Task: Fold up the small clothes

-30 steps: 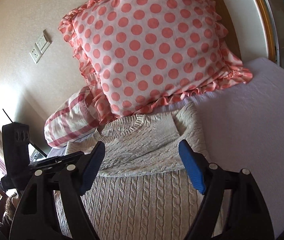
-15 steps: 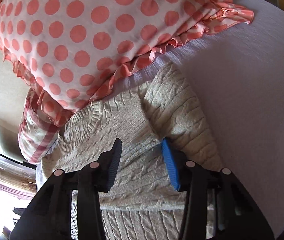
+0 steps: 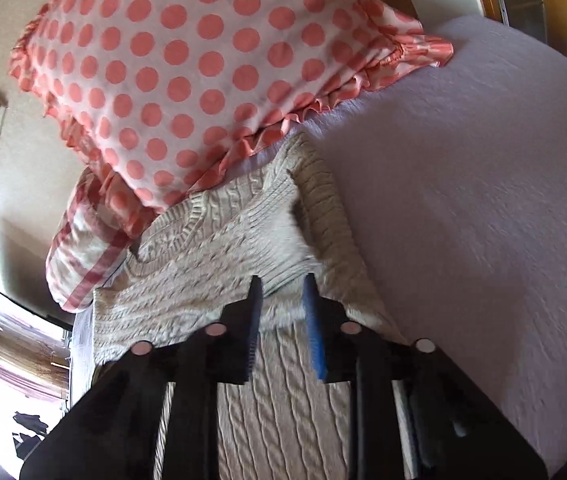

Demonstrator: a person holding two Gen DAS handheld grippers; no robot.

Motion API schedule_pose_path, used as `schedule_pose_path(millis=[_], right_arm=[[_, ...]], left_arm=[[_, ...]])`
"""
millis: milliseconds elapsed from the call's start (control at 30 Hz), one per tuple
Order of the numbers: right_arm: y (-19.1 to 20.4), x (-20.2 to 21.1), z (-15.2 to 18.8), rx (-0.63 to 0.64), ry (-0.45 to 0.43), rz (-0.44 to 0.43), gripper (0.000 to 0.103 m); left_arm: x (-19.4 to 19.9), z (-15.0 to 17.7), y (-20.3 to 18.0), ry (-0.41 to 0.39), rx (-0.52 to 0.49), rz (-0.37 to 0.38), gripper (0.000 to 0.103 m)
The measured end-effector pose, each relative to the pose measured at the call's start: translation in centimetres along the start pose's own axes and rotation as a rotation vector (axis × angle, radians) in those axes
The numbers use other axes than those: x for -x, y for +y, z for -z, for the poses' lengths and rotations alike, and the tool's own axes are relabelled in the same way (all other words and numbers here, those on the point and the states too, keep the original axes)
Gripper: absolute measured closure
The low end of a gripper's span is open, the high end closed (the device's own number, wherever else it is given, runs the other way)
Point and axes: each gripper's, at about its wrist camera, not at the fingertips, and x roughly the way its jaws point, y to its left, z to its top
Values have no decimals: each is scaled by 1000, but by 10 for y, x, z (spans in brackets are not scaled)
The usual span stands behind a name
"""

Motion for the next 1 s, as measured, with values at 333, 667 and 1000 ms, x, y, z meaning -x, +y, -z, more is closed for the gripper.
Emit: schedule_pose_path(millis=[333, 667, 1000], right_arm=[[-48, 83, 109, 14, 72, 28, 55], [-45, 99, 177, 57, 107, -187, 93], [-32, 129, 106, -29, -218, -445, 95]], left_arm=[[11, 40, 0, 5, 31, 76, 28], [19, 72, -11, 10, 74, 105, 68], [29, -2, 2, -59, 115, 205, 92]])
